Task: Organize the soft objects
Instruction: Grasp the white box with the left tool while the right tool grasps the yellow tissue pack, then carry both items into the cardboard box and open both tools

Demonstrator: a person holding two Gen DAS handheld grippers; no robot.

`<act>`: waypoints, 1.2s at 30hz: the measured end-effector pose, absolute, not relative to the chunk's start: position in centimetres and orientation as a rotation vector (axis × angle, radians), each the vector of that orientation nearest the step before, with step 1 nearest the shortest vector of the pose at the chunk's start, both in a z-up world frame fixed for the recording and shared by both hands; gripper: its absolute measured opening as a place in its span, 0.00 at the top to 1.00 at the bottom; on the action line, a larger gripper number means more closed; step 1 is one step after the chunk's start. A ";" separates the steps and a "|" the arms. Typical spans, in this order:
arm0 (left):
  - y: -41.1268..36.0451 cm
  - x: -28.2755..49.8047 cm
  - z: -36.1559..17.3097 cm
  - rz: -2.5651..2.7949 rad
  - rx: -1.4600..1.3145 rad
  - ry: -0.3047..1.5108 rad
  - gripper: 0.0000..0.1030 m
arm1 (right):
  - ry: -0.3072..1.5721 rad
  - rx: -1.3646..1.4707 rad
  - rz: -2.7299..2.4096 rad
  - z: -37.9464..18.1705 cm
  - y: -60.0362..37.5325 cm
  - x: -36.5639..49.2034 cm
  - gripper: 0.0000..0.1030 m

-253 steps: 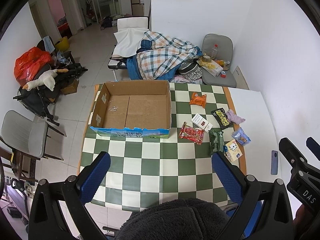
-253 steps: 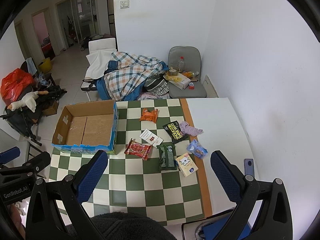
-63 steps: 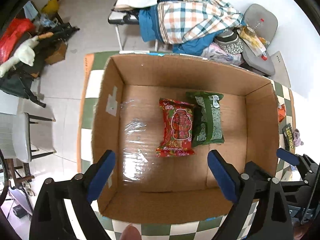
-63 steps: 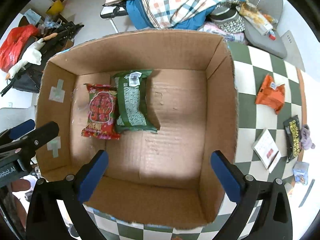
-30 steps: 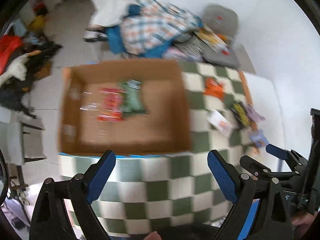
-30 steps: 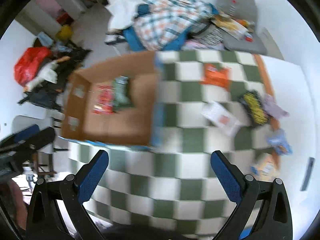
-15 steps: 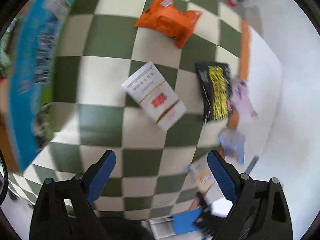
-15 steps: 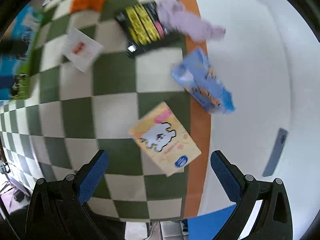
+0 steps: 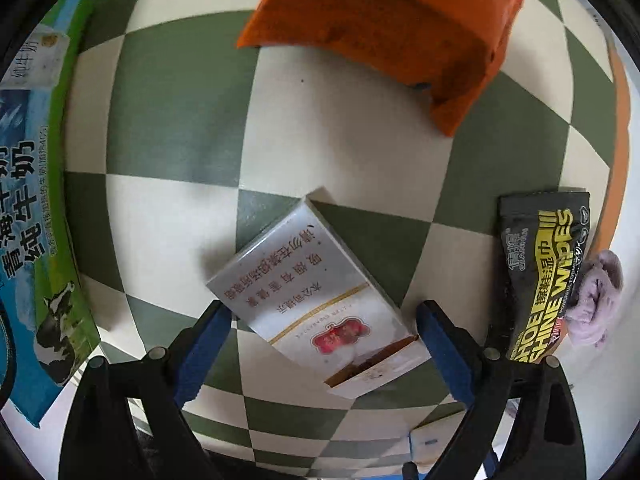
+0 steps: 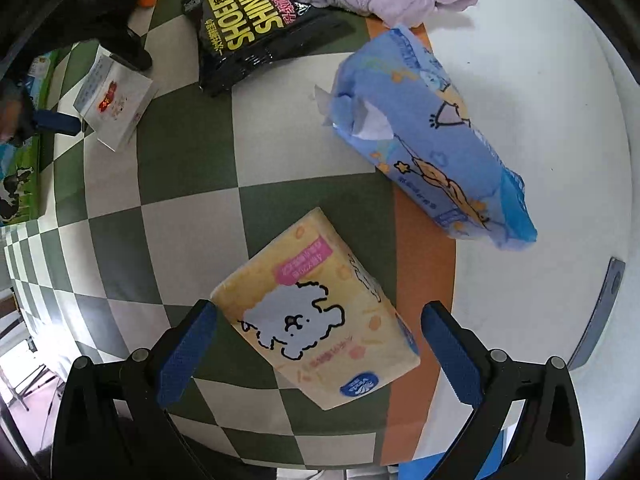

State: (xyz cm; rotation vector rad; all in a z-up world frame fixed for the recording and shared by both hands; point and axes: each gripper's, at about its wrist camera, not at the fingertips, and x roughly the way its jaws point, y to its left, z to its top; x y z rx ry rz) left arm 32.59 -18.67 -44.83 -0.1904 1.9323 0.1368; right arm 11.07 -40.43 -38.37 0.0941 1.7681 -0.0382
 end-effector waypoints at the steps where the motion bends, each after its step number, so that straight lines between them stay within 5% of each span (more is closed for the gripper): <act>1: -18.8 32.4 -44.9 0.118 -0.168 1.928 0.08 | 1.773 0.090 -0.032 -38.4 -40.8 11.1 0.00; 9: -18.4 28.9 -44.7 -0.011 0.015 1.865 0.15 | 1.824 0.004 0.020 -39.1 -41.5 10.0 0.00; 13: -19.3 28.2 -43.7 -0.056 0.071 1.810 0.48 | 1.838 0.041 0.023 -39.7 -42.0 9.4 0.00; 19: -20.2 27.2 -43.7 -0.082 0.131 1.761 0.49 | 1.838 0.046 -0.039 -40.1 -42.8 9.5 0.24; 36: -19.0 21.1 -33.0 -0.226 0.082 1.572 0.49 | 1.711 0.333 -0.050 -32.6 -40.8 7.8 0.33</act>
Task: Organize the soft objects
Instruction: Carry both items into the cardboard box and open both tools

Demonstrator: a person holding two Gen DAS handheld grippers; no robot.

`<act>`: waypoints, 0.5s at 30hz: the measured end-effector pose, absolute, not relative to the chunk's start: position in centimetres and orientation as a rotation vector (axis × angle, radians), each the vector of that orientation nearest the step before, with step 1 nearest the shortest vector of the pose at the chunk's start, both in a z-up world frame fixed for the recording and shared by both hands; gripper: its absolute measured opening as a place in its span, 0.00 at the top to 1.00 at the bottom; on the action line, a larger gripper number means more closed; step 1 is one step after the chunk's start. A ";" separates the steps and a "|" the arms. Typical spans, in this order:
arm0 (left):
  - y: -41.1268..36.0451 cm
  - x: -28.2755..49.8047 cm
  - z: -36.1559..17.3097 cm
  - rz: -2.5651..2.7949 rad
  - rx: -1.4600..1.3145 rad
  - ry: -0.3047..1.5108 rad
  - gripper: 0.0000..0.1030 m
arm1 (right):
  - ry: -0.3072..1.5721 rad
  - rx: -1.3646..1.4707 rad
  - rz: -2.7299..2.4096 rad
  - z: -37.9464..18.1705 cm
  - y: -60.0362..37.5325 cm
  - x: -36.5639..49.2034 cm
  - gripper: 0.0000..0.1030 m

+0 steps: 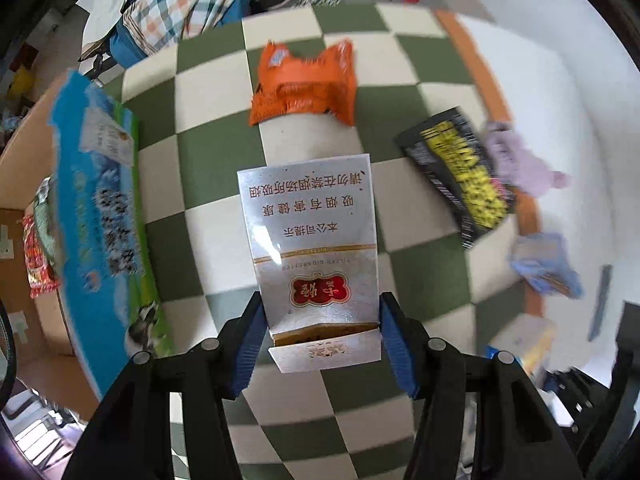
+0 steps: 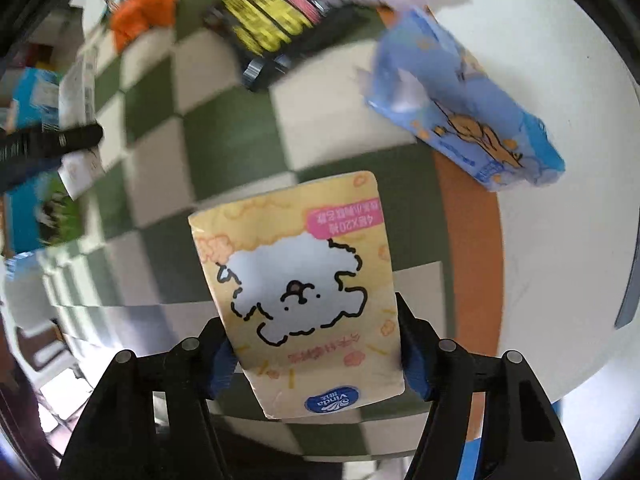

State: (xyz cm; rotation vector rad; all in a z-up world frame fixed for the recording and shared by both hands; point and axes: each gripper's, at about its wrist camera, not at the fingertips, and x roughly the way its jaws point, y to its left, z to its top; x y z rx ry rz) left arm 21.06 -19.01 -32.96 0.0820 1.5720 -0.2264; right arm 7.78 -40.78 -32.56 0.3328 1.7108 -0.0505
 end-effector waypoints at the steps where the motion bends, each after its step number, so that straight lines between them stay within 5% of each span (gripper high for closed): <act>1: -18.5 20.6 -31.9 -0.237 0.066 1.556 0.49 | 1.698 0.349 -0.043 -31.6 -40.2 8.1 0.33; 15: -0.5 20.3 -16.5 -0.181 -0.067 1.298 0.49 | 1.494 0.333 0.214 -22.0 -22.8 16.7 0.33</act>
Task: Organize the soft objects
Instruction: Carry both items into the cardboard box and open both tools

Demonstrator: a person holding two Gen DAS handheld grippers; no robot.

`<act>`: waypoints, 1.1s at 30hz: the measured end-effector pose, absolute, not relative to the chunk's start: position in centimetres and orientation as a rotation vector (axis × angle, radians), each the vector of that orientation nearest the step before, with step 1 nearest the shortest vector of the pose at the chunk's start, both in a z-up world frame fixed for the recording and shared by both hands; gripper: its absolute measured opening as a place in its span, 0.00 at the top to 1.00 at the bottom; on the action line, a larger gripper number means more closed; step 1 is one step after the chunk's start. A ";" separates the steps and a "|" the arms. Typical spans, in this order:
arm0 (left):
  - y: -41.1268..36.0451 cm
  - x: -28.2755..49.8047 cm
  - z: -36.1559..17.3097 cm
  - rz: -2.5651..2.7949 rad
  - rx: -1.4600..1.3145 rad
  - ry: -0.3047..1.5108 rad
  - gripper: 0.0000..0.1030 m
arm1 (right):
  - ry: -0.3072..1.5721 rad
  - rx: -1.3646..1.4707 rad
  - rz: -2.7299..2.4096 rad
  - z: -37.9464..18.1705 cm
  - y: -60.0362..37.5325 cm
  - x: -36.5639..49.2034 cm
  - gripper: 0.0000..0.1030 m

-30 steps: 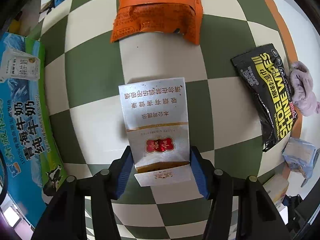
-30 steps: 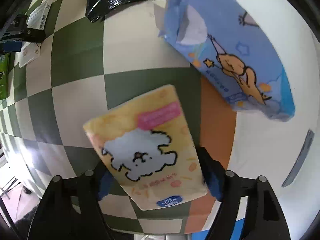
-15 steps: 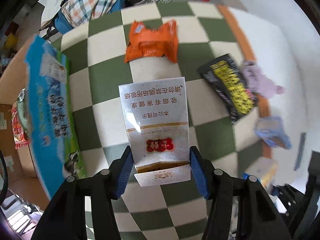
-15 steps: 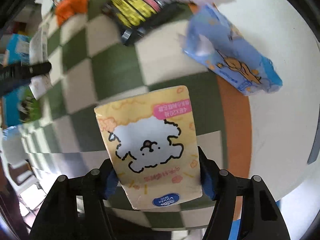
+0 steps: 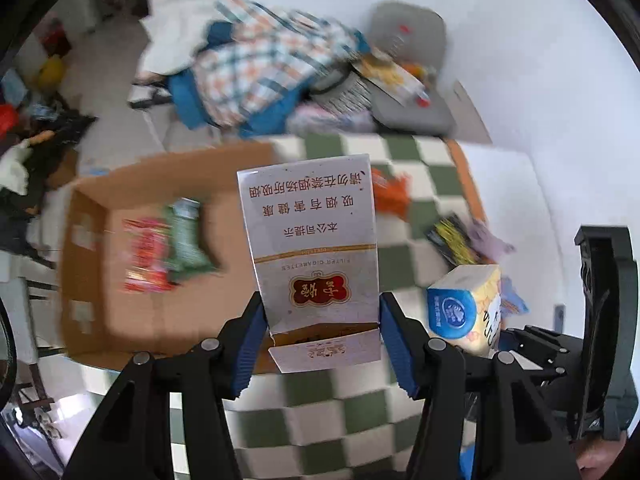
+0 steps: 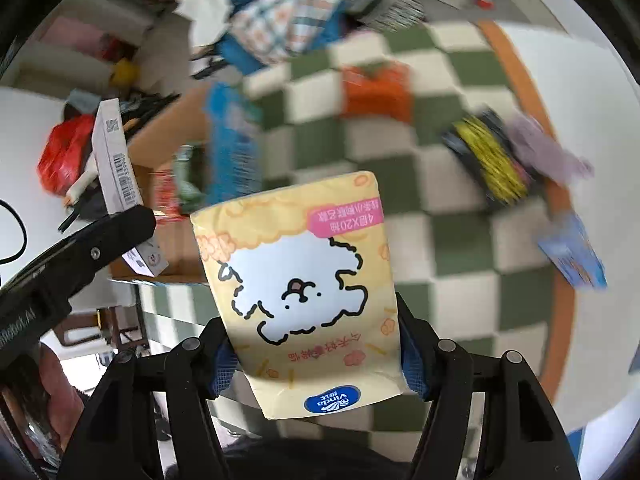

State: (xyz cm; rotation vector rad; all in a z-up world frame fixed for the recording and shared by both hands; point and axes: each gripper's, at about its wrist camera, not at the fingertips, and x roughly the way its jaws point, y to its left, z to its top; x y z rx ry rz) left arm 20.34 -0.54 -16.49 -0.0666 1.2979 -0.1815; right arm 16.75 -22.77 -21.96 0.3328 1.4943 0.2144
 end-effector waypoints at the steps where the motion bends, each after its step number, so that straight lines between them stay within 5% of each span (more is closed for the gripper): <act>1: 0.9 20.7 -16.3 -0.159 -0.061 1.289 0.49 | 1.487 0.324 0.234 -21.4 -20.7 17.7 0.33; 15: 19.7 27.2 -25.1 0.103 -0.068 1.440 0.49 | 1.539 0.199 0.181 -25.8 -1.5 28.4 0.33; 33: 23.0 32.4 -31.4 0.092 -0.102 1.589 0.41 | 1.561 0.133 0.018 -32.5 1.5 34.7 0.30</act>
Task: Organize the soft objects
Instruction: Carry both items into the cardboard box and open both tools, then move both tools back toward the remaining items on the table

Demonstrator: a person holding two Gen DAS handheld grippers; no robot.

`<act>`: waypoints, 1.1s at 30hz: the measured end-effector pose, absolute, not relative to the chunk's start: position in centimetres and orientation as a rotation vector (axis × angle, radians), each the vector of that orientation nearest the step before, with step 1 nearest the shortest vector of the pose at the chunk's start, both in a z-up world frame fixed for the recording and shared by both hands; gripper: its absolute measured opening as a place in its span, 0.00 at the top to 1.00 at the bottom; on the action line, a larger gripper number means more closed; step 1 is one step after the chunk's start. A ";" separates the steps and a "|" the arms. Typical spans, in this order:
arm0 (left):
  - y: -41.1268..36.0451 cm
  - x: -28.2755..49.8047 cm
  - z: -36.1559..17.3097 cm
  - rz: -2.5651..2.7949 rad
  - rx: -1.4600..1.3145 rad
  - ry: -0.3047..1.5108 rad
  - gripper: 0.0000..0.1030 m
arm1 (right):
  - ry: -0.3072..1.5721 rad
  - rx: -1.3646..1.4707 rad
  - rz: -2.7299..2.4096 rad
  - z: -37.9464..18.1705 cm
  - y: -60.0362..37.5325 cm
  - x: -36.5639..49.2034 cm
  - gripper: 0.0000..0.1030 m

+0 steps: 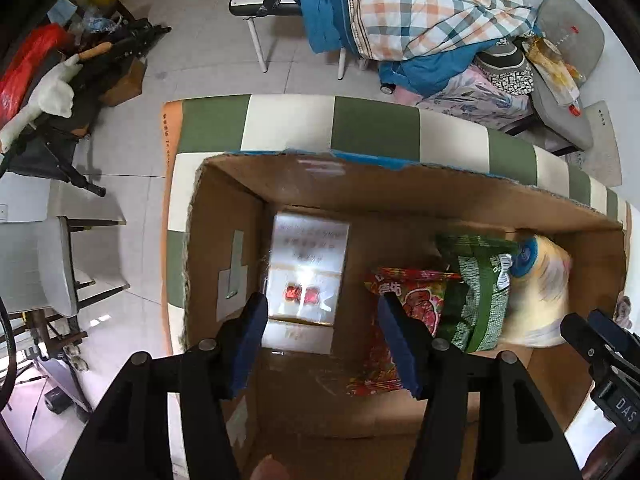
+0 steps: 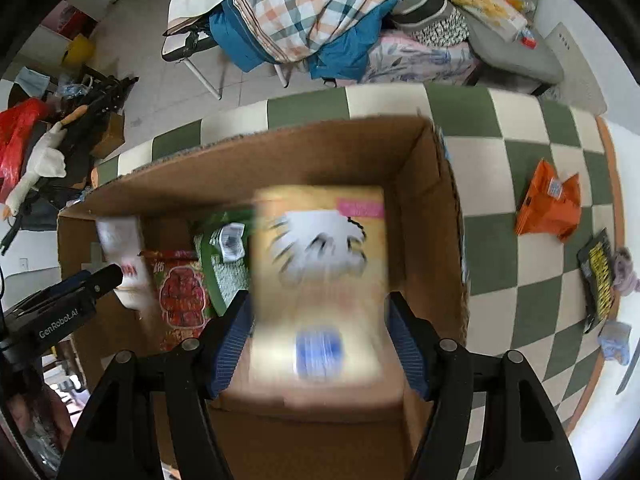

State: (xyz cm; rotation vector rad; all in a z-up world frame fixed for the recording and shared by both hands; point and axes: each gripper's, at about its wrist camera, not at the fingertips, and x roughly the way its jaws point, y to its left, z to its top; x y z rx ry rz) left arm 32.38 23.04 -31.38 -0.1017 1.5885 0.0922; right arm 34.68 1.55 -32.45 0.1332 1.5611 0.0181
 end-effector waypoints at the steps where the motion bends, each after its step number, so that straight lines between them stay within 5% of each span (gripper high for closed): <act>1: 23.1 32.4 -31.2 0.092 -0.104 1.582 0.33 | 1.550 0.128 0.017 -32.2 1.6 34.8 0.23; 5: 23.5 31.9 -30.0 0.093 -0.103 1.545 0.13 | 1.538 0.124 0.023 -31.5 1.8 34.6 0.20; 11: 23.5 30.3 -27.9 0.103 -0.089 1.488 0.03 | 1.533 0.100 0.055 -30.7 2.3 32.6 0.03; 33: 21.6 19.9 -19.8 0.113 -0.119 1.295 0.03 | 1.407 0.010 0.118 -24.0 3.3 22.8 0.00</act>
